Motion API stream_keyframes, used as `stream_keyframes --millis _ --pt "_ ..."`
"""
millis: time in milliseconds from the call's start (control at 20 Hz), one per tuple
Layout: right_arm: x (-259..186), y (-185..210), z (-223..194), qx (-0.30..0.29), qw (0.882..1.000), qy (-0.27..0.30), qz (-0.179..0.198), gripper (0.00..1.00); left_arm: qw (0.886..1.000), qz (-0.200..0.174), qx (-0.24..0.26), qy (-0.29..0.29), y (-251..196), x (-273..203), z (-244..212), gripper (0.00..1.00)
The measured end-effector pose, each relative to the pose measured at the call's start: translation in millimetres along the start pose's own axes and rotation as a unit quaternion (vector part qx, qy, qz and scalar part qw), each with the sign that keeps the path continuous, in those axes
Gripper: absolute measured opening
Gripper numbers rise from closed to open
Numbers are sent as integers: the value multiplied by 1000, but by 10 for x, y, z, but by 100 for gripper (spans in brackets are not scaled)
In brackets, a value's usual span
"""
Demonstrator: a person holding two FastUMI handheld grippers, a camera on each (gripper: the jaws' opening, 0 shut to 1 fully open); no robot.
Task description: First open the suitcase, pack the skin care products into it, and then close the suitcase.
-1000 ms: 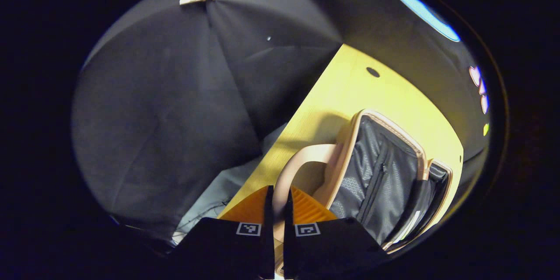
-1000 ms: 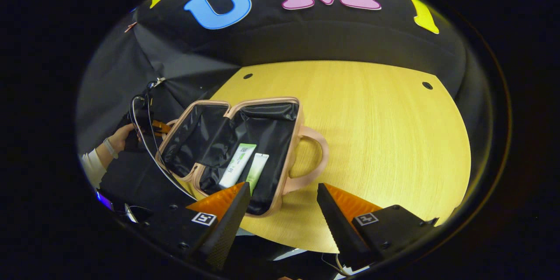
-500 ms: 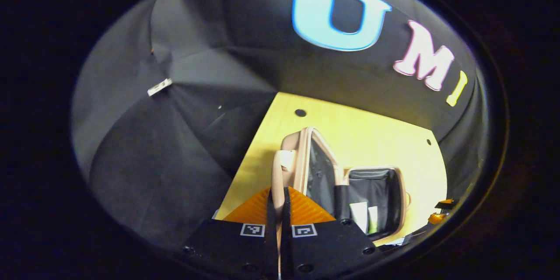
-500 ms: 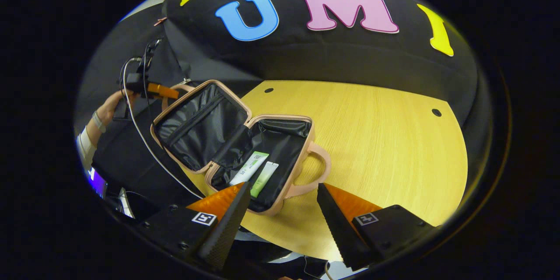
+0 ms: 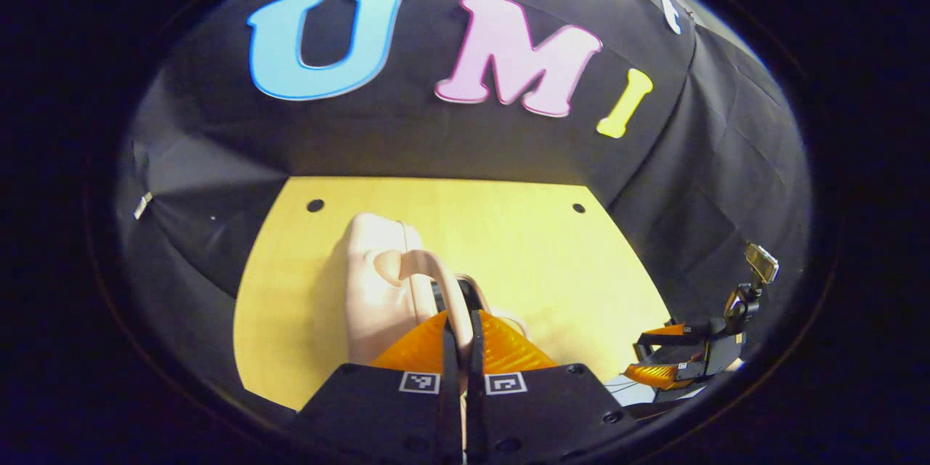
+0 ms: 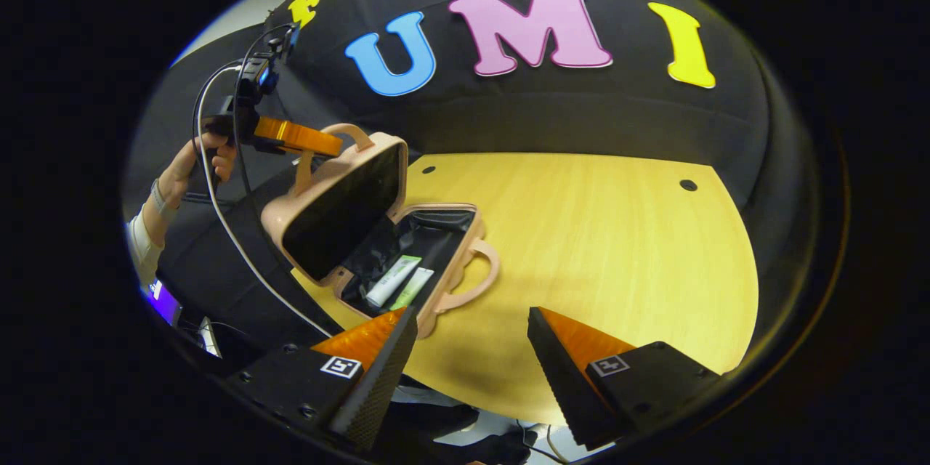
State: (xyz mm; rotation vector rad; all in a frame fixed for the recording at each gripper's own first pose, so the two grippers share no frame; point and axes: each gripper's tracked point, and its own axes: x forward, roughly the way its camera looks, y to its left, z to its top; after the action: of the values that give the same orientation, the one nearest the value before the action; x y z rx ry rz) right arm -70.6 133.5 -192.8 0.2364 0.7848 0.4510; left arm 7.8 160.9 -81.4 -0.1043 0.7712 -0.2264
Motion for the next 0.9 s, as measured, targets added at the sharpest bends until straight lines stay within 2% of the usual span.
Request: stream_keyframes --millis 50,200,400,500,700,800,850,900 --pt "-38 -73 -12 3 1000 -2 -6 97 1000 -14 3 21 -204 183 -145 8" --pt "-209 -301 -56 23 999 -7 -24 98 997 -10 36 69 -409 795 -528 8" --pt "-317 -513 -19 41 998 -21 -47 97 991 9 15 132 -413 1351 -884 8" --pt "-340 -572 0 35 998 -23 -53 98 989 15 14 148 -440 1423 -1072 8" --pt "-345 -652 13 26 998 -15 -53 97 988 38 52 141 -397 1499 -1097 11" --pt "-336 -699 84 21 998 -23 -58 97 989 40 67 125 -431 1464 -1037 18" --pt "-340 -723 177 13 997 -34 -63 97 991 35 68 110 -499 1409 -978 25" --pt "-331 -737 276 5 997 -47 -68 97 993 33 70 87 -558 1330 -894 29"
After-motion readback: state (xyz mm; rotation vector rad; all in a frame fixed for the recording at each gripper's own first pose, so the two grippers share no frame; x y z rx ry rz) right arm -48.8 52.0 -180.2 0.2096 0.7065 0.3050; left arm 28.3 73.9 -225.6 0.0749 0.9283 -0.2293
